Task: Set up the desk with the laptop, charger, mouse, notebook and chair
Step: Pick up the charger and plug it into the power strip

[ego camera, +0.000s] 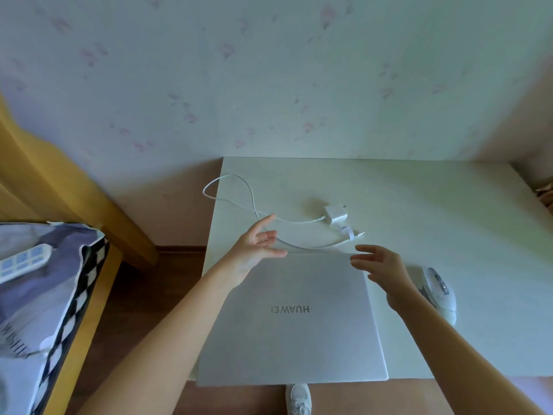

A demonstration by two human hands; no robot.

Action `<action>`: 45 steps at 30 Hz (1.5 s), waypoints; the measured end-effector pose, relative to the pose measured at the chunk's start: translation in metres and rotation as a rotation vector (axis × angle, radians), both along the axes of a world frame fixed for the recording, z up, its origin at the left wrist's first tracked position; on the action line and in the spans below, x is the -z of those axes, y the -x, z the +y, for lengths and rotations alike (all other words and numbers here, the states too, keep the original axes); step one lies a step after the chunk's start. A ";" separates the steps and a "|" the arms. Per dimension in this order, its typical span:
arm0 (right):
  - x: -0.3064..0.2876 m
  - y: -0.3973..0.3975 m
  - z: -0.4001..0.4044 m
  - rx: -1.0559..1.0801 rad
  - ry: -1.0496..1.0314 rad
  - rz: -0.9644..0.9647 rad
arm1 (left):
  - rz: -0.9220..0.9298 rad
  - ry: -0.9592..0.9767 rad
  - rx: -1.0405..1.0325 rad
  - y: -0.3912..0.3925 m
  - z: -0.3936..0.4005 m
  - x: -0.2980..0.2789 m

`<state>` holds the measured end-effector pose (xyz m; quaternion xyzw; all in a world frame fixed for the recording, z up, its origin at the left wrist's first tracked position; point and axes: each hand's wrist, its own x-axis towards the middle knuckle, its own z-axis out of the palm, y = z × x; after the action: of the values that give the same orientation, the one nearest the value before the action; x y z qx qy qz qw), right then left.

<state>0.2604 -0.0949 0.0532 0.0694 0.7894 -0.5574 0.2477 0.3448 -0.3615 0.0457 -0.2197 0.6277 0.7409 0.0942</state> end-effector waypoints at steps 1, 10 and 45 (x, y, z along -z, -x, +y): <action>0.002 0.006 -0.005 0.013 0.008 -0.005 | -0.004 0.009 0.016 0.011 0.006 0.001; 0.058 0.081 -0.029 0.217 -0.209 -0.039 | -0.073 0.081 0.025 0.153 0.069 0.038; 0.021 0.086 -0.141 0.067 0.066 0.360 | 0.150 0.883 -0.414 0.120 0.006 0.022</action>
<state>0.1744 -0.2362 0.0320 -0.0134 0.7995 -0.5943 0.0861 0.2244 -0.3558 0.0240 -0.3050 0.8299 0.4210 -0.2027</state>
